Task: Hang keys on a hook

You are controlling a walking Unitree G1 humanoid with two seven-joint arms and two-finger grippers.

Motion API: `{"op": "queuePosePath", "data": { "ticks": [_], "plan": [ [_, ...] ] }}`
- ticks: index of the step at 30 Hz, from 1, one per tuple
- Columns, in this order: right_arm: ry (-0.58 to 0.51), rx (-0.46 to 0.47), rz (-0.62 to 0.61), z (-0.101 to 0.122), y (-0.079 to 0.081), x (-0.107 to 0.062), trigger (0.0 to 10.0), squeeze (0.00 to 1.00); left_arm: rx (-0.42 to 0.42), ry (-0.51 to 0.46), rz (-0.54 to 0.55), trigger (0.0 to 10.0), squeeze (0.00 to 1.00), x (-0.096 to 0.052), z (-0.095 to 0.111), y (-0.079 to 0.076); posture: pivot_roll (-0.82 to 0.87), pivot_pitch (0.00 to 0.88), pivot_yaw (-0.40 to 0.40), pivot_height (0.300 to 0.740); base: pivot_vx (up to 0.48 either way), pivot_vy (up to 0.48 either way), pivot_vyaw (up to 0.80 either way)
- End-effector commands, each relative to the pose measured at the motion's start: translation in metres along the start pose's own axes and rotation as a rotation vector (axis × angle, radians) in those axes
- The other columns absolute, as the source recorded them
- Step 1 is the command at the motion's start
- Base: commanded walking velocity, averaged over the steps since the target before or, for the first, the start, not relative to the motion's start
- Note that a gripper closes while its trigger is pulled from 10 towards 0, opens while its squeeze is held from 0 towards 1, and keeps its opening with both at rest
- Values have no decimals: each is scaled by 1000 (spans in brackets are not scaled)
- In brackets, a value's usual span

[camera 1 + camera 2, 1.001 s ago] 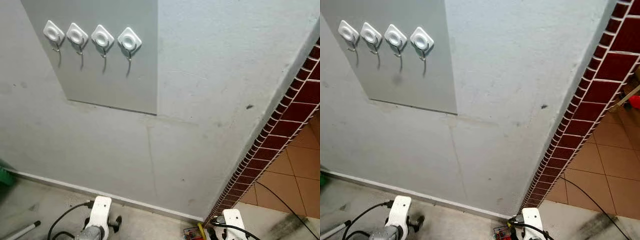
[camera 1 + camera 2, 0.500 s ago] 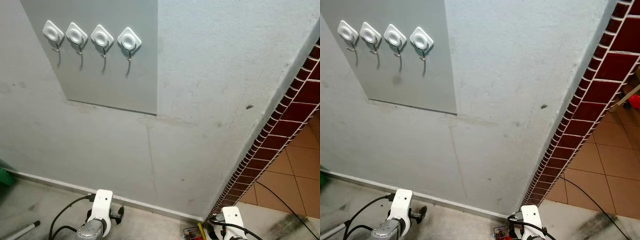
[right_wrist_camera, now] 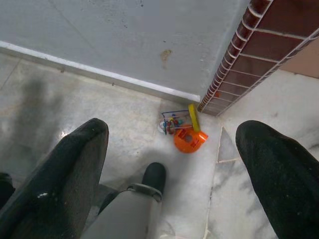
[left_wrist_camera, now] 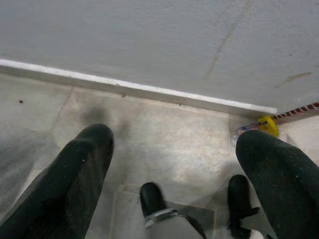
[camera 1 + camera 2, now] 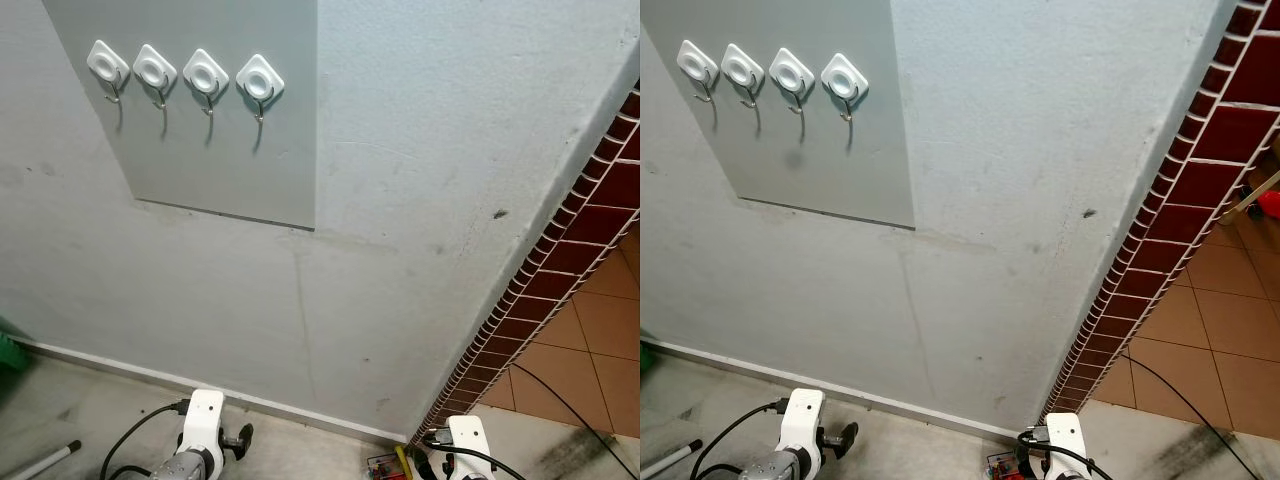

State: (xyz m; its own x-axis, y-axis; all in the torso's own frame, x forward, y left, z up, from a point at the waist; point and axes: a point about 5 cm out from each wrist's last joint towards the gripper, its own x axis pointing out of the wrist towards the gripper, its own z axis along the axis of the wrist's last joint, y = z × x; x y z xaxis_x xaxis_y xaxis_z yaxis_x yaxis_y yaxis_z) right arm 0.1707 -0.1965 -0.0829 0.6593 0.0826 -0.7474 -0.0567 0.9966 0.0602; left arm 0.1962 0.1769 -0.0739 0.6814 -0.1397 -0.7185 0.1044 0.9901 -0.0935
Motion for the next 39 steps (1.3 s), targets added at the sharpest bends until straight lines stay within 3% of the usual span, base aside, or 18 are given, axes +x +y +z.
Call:
{"op": "queuePosePath", "data": {
  "ticks": [1, 14, 23, 39],
  "plan": [
    [26, 23, -7, -9, 2, -2, 10000, 0, -17, 16, -3, 10000, 0, -2, -6, 0, -45, 0, 13, 740, 0, 0, 0],
    [87, -20, -9, -24, 4, -6, 10000, 0, 28, 30, -11, 10000, 0, -3, -10, -1, -47, 0, 15, 740, 0, 0, 76],
    [93, -34, -16, -25, 4, -7, 10000, 0, 36, 33, 9, 10000, 0, -4, -9, 6, -45, 0, 14, 740, 0, 0, 800],
    [95, -24, -11, -22, 8, -4, 10000, 0, 10, 30, 22, 10000, 0, -2, -7, 4, -39, 0, 11, 740, 0, 0, 800]
  ]
}}
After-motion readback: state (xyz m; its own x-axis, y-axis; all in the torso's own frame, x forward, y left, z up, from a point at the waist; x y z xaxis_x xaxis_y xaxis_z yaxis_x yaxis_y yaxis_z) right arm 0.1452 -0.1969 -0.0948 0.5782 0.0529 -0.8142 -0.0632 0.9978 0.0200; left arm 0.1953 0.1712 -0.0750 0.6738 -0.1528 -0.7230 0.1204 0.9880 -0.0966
